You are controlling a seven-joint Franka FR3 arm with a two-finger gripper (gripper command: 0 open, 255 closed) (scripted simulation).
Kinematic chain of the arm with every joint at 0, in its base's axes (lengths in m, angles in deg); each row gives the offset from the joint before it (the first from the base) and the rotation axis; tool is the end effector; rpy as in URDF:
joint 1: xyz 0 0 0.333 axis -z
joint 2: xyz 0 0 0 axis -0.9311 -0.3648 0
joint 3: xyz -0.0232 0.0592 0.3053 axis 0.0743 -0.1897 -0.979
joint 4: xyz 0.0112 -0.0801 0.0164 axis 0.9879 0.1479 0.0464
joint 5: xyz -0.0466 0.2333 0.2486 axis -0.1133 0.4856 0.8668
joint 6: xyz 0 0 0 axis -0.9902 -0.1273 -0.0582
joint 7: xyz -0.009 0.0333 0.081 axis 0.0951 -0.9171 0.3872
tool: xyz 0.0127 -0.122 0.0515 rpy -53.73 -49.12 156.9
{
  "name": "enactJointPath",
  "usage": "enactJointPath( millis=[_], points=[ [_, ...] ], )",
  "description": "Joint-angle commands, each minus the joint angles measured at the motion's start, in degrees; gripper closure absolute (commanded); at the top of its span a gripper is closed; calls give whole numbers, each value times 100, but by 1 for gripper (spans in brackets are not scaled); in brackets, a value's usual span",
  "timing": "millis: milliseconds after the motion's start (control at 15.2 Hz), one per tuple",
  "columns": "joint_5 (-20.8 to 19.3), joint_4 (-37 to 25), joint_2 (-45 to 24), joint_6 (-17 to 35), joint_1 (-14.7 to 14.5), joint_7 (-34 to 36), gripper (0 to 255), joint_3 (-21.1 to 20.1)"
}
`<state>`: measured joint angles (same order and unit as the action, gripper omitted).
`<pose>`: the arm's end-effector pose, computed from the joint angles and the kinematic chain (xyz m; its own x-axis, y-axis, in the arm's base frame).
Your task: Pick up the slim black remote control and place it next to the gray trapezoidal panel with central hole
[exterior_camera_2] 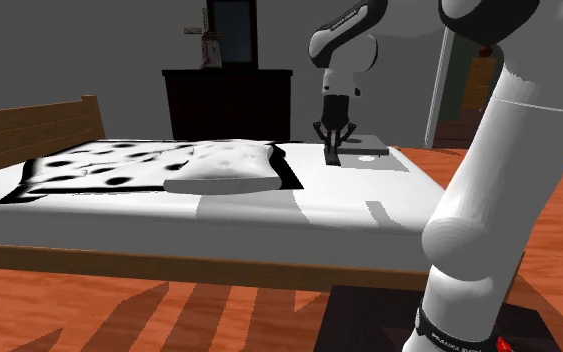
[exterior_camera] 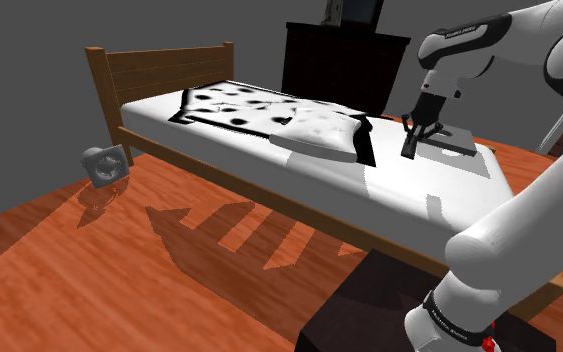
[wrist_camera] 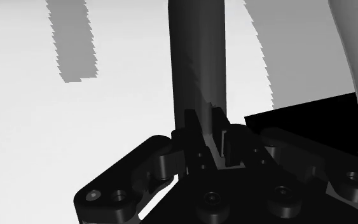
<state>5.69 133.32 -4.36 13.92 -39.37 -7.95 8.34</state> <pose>0.2867 -0.3450 0.4804 0.2627 -0.9385 -0.2241 -0.9645 -0.2622 -0.0325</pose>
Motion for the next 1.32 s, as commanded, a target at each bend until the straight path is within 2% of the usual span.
enactJointPath(
  millis=[0, 330, 726, 1056, 1254],
  points=[
    [2, -217, -210, -48, 114, -300, 255, 165],
    [80, -864, -796, -233, 442, -1058, 255, 560],
    [356, -1900, -1717, -545, 959, -1982, 255, 936],
    [714, -3047, -2659, -936, 1569, -2700, 255, 1118],
    [962, -3919, -3303, -1257, 2044, -3066, 255, 1146]
  ],
)
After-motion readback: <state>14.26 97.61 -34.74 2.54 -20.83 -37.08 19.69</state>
